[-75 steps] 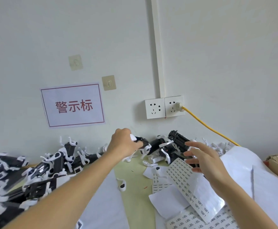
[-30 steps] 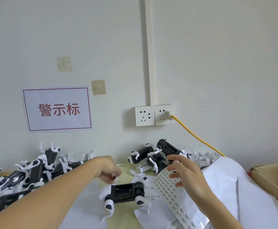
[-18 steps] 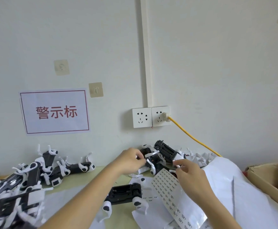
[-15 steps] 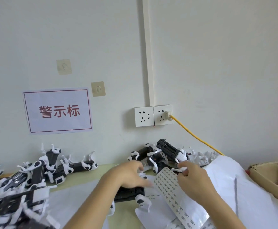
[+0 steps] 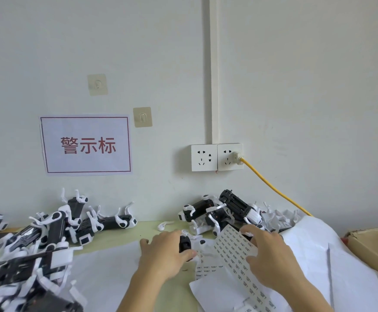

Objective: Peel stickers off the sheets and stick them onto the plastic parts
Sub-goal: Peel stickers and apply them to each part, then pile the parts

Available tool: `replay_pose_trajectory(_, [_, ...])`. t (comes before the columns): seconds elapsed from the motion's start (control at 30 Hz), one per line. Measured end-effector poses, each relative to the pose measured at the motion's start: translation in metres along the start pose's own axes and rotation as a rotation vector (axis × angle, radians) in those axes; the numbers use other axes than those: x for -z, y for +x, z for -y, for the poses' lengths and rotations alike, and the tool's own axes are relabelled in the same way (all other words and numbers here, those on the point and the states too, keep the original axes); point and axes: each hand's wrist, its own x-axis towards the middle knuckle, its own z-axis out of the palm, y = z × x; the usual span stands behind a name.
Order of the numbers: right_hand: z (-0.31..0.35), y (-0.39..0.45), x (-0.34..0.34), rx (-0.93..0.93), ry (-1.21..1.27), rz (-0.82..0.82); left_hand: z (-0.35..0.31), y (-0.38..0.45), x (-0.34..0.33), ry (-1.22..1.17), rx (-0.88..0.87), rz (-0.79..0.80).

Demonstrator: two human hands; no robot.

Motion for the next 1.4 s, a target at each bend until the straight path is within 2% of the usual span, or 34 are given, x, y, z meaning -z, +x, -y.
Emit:
replay_pose_trajectory(0.13, [-0.004, 0.003, -0.004, 0.008, 0.116, -0.030, 0.001, 0.004, -0.002, -0.060, 0.011, -0.074])
replay_pose_trajectory(0.23, [-0.004, 0.006, -0.002, -0.027, 0.341, -0.037, -0.006, 0.006, 0.003, -0.144, -0.044, -0.223])
replay_pose_trajectory(0.33, [-0.001, 0.008, 0.006, -0.055, 0.546, -0.047, -0.022, 0.001, 0.003, -0.490, -0.147, -0.386])
replay_pose_trajectory(0.4, [0.001, 0.008, 0.010, -0.063, 0.683, -0.056, -0.037, -0.007, 0.000, -0.720, -0.185, -0.409])
replay_pose_trajectory(0.53, [0.007, 0.007, 0.007, -0.062, 0.899, -0.112, -0.058, -0.014, -0.012, -0.903, -0.089, -0.355])
replay_pose_trajectory(0.7, [0.014, 0.010, -0.003, -0.078, 1.057, -0.167, -0.064, -0.012, -0.015, -1.317, 0.195, -0.034])
replay_pose_trajectory(0.77, [0.016, 0.011, -0.006, -0.098, 1.127, -0.150, -0.065, -0.009, -0.019, -1.444, 0.225, -0.014])
replay_pose_trajectory(0.83, [0.018, 0.011, -0.008, -0.138, 1.181, -0.093, -0.063, -0.007, -0.021, -1.494, 0.213, -0.080])
replay_pose_trajectory(0.93, [0.022, 0.009, -0.009, -0.149, 1.208, 0.114, -0.059, -0.007, -0.023, -1.510, 0.209, -0.190])
replay_pose_trajectory(1.0, [0.023, 0.008, -0.010, -0.173, 1.204, 0.183, -0.057, -0.008, -0.024, -1.476, 0.194, -0.229])
replay_pose_trajectory(1.17, [0.022, 0.007, -0.012, -0.163, 1.169, 0.245, -0.057, -0.012, -0.021, -1.430, 0.107, -0.249])
replay_pose_trajectory(1.27, [0.022, 0.007, -0.013, -0.141, 1.141, 0.191, -0.058, -0.013, -0.020, -1.383, 0.048, -0.212])
replay_pose_trajectory(1.4, [0.025, 0.006, -0.013, -0.147, 1.128, 0.136, -0.058, -0.014, -0.019, -1.337, 0.016, -0.246])
